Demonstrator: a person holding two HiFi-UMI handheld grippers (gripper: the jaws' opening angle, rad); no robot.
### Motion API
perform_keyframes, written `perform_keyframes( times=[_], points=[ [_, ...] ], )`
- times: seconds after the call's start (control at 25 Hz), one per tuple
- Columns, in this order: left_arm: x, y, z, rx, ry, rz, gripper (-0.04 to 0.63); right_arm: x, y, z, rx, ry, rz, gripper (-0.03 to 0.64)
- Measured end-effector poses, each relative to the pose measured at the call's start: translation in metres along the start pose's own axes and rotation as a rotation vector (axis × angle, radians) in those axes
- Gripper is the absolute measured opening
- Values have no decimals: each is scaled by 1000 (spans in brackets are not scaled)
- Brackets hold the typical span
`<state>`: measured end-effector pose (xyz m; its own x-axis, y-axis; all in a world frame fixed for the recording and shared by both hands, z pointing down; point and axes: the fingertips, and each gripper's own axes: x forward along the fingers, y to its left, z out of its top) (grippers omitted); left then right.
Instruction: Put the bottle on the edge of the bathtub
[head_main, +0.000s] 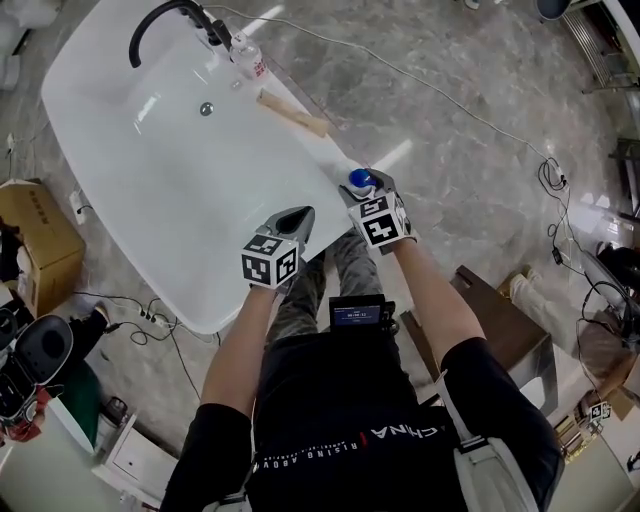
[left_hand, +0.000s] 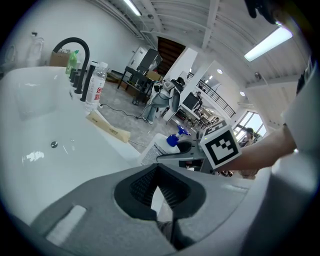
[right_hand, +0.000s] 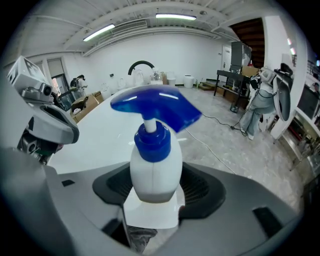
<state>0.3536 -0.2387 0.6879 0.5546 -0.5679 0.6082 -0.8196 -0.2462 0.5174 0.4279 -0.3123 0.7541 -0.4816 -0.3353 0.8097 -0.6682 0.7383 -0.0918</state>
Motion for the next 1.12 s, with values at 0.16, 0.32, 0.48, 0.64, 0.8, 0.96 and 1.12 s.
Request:
perform_keyframes(
  times=[0.16,0.32,0.48,0.64,0.8,0.96,1.12],
  points=[
    [-3,1,0,7,-7,4,8,-3,1,-3,8,-11,12,325],
    [-5,0,-5,32,3,1,8,-24,-4,-6,35,-37,-6,333],
    [-6,-10,-4,70,20,-29,8,-55,0,-8,103,-64,19,325],
    [-9,-33,-3,113,19,-72,8,-96,13,-13,183,-92,57,214],
    [-14,-54,-1,157,23,-112,8,-132,16,-17,188,-103,-25,21],
    [-21,-72,2,208,25,-152,8,-155,24,-16,106,-79,-76,9],
    [-29,-86,3,247,21,-176,8,-174,31,-17,79,-72,-93,8]
  ],
)
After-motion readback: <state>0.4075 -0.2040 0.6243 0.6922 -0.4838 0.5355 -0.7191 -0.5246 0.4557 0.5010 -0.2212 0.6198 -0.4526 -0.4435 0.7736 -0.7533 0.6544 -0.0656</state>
